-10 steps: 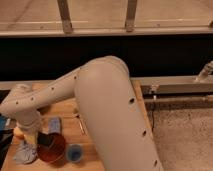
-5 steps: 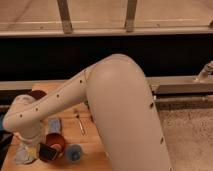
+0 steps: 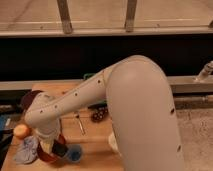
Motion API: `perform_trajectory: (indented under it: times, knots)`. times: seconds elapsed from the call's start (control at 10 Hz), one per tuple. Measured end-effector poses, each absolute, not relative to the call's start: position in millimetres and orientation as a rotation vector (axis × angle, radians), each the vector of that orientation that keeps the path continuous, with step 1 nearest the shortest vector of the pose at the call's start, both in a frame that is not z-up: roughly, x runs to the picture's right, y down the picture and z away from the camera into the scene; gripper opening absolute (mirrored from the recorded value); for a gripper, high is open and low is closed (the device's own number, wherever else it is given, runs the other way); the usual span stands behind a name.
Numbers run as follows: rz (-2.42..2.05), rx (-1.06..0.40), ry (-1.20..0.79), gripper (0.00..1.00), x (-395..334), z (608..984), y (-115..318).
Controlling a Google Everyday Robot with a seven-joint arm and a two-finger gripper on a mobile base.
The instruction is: Wipe red bowl with eraser
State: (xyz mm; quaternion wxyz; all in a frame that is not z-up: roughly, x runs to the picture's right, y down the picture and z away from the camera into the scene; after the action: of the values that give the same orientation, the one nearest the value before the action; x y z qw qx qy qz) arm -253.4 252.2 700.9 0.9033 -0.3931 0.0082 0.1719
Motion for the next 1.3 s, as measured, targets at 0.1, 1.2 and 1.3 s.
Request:
perform_trajectory:
  times: [0.1,1.2,1.3]
  knots:
    - [0.355,-0.807,0.008,0.00,-253,708,244]
    - [0.268,-0.817,-0.099,0.00,-299,668,274]
    - [0.288,-0.818,-0.082,0.00,-292,665,278]
